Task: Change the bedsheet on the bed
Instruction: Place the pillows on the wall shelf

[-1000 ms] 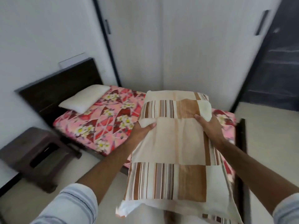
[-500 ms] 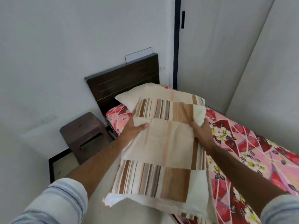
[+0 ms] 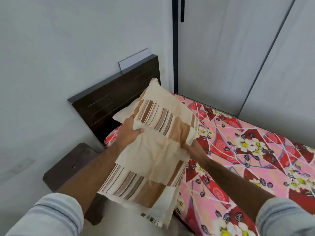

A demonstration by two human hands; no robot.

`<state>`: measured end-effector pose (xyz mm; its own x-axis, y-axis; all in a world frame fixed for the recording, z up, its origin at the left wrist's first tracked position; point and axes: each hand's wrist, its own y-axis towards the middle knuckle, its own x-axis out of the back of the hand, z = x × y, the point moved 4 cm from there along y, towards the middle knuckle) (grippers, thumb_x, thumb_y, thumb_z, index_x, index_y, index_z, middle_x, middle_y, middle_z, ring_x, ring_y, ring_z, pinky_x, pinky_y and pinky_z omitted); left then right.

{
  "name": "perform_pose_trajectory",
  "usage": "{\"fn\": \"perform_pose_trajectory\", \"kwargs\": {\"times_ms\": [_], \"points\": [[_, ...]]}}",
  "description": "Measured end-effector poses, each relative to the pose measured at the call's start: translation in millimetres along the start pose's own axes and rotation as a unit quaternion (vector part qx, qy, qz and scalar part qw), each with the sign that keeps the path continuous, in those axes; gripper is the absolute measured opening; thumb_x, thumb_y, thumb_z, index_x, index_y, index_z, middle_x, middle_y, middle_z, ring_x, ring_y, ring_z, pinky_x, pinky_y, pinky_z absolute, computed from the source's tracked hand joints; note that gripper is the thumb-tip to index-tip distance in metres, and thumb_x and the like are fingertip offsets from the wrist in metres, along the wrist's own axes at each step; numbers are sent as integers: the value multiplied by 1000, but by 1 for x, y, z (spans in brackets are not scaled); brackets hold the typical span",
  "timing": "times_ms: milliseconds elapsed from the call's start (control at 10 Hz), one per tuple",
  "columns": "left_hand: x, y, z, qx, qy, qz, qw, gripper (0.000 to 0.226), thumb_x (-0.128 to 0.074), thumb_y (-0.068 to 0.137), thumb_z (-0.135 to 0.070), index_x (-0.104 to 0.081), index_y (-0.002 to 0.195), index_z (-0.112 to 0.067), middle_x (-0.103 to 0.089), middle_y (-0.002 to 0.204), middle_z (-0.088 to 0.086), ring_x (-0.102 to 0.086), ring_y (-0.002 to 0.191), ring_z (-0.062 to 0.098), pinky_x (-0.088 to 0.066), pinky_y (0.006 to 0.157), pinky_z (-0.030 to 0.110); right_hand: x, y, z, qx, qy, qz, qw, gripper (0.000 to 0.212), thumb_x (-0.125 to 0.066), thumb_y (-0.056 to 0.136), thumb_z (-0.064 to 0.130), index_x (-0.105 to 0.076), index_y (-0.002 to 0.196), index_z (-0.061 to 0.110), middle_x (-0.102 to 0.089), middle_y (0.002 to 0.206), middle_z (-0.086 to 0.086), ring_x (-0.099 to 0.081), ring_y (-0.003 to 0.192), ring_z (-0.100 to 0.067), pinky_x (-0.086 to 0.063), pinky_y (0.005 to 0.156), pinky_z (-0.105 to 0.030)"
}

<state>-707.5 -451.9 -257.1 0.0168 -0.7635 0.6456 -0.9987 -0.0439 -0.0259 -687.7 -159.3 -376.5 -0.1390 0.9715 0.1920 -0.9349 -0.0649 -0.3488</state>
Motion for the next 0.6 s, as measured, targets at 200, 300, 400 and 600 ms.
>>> {"fn": "perform_pose_trajectory", "kwargs": {"times_ms": [200, 300, 400, 600], "points": [[27, 125, 15, -52, 76, 29, 995, 47, -70, 95, -31, -48, 135, -40, -62, 128, -16, -61, 121, 10, -50, 105, 46, -35, 105, 13, -55, 69, -5, 996, 97, -85, 49, 67, -48, 125, 17, -69, 115, -4, -70, 100, -27, -60, 82, -55], [31, 196, 6, -95, 120, 23, 988, 48, -59, 102, -21, -43, 145, -33, -56, 137, -10, -54, 129, 13, -43, 107, 37, -48, 138, 54, -73, 111, -40, 990, 68, -79, 75, 48, -45, 126, 17, -64, 121, -6, -65, 106, -26, -58, 87, -54], [36, 279, -2, -91, 156, 14, 983, 48, -52, 105, -22, -38, 150, -30, -51, 145, -2, -52, 132, 20, -43, 112, 46, -57, 199, 78, -88, 149, -66, 983, 35, -70, 92, 27, -46, 117, 17, -61, 116, -6, -62, 102, -23, -56, 92, -48], [23, 372, 40, -38, 296, 23, 954, 61, -55, 103, -33, -26, 157, -25, -32, 162, 3, -32, 148, 28, -21, 122, 55, -70, 330, 88, -133, 37, -1, 990, 77, -64, 96, 34, -17, 149, 4, -42, 149, -19, -50, 130, -35, -47, 104, -41]]}}
